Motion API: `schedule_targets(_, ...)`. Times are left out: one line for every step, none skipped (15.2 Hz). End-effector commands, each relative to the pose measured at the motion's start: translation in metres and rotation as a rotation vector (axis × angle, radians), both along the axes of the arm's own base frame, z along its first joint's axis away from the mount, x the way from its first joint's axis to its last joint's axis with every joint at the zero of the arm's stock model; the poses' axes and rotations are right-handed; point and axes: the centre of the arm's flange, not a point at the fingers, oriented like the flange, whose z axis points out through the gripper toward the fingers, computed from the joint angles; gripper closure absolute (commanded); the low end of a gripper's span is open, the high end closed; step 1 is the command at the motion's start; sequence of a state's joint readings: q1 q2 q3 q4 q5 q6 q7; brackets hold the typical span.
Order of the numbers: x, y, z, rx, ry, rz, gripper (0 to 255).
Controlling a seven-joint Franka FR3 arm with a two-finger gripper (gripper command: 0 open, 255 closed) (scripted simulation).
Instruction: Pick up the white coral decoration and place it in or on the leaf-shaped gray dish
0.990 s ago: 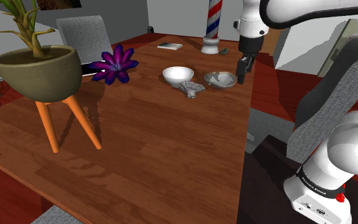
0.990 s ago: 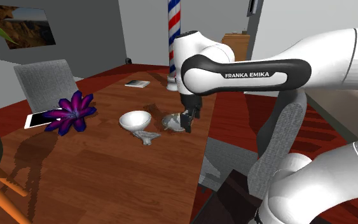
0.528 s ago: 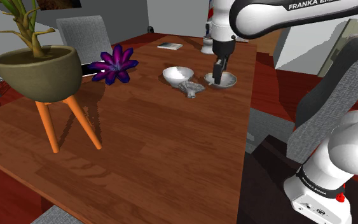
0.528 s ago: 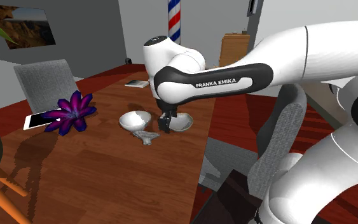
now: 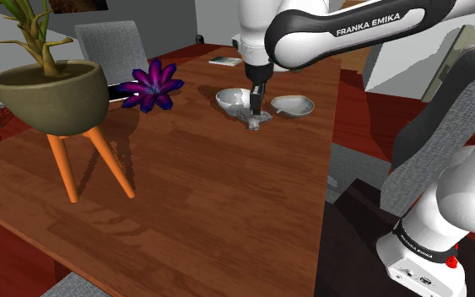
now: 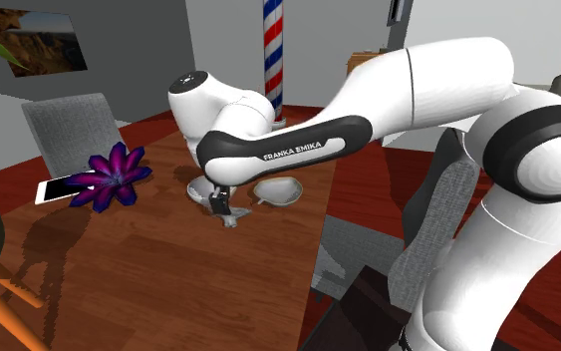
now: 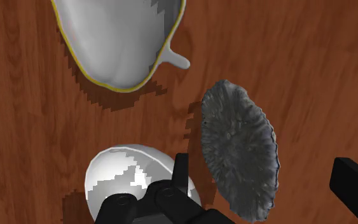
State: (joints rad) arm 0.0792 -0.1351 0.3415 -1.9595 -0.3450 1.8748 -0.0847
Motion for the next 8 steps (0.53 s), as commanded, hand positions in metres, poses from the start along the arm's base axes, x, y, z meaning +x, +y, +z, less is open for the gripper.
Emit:
schedule_targets(0.010, 0.017, -0.004, -0.015, -0.010, 0.034, 0)
schedule_targets(0.012, 0.015, -0.009, -0.015, -0.010, 0.034, 0)
schedule_targets(0.013, 0.014, -0.014, -0.015, -0.010, 0.034, 0)
schedule_targets(0.014, 0.012, -0.019, -0.015, -0.010, 0.034, 0)
schedule_targets(0.015, 0.010, -0.024, -0.015, -0.010, 0.034, 0)
schedule_targets(0.016, 0.009, -0.029, -0.015, -0.010, 0.034, 0)
schedule_targets(0.017, 0.007, -0.033, -0.015, -0.010, 0.034, 0)
schedule_targets(0.019, 0.004, -0.041, -0.015, -0.010, 0.034, 0)
